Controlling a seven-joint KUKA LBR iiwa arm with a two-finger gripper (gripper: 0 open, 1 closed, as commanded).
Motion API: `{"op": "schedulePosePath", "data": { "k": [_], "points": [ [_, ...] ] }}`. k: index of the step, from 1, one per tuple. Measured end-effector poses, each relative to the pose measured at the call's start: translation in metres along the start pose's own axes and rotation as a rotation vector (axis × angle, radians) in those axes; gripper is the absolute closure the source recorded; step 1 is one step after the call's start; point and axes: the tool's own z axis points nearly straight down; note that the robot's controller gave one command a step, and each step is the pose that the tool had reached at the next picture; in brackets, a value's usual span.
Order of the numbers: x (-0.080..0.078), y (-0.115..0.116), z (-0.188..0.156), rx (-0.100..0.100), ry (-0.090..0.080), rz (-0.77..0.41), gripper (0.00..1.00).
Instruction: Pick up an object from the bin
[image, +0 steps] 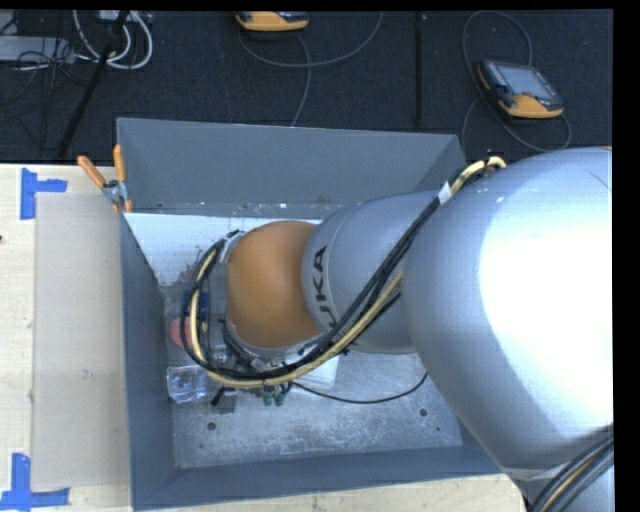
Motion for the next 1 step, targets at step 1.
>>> {"op": "schedulePosePath", "data": {
  "k": [1],
  "points": [
    [-0.0098, -0.004, -0.1376, -0.002, -0.01, 0.052, 1.0]
  ]
}}
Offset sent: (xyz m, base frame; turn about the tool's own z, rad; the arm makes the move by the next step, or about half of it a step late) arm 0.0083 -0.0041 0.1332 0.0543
